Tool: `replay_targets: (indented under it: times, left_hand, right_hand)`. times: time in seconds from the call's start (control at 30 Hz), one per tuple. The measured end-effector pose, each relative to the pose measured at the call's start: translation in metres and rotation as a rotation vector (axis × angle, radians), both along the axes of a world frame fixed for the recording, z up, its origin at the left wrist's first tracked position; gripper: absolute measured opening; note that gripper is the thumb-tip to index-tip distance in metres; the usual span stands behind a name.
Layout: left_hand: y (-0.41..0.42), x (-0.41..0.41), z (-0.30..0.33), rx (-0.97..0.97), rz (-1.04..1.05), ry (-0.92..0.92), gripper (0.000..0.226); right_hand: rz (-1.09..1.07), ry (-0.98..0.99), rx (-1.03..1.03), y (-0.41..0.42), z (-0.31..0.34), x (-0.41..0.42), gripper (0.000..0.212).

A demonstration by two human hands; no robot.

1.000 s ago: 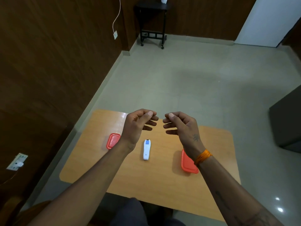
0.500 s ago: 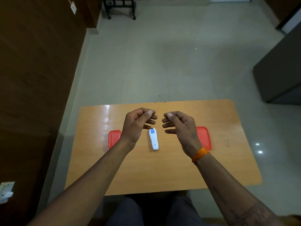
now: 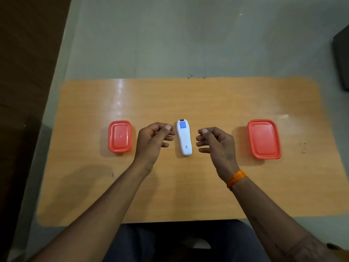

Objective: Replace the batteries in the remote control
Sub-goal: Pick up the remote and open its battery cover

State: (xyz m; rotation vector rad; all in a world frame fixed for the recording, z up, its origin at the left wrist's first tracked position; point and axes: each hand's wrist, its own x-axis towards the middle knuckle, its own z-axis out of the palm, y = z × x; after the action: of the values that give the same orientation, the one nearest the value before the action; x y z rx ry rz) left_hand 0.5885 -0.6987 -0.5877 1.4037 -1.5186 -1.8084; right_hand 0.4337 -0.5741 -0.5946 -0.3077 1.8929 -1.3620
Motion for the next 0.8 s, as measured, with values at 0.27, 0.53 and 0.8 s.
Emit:
replay_targets:
  times: [0.27,0.53,0.8]
  left_hand:
    - [0.009,-0.004,-0.125,-0.054,0.024,-0.007,0.020]
    - [0.015,-0.013,-0.175,-0.214,0.058,0.042,0.015]
    - [0.052,-0.003,-0.179,-0.379,0.108,0.012,0.013]
  right_hand:
    - [0.029,0.088,-0.059,-0.005,-0.127,-0.005,0.019]
    - [-0.034,0.371,-0.112,-0.005,-0.182,-0.010,0.022]
    - [-0.049,0.625,-0.091,0.012,-0.192,0.000,0.022]
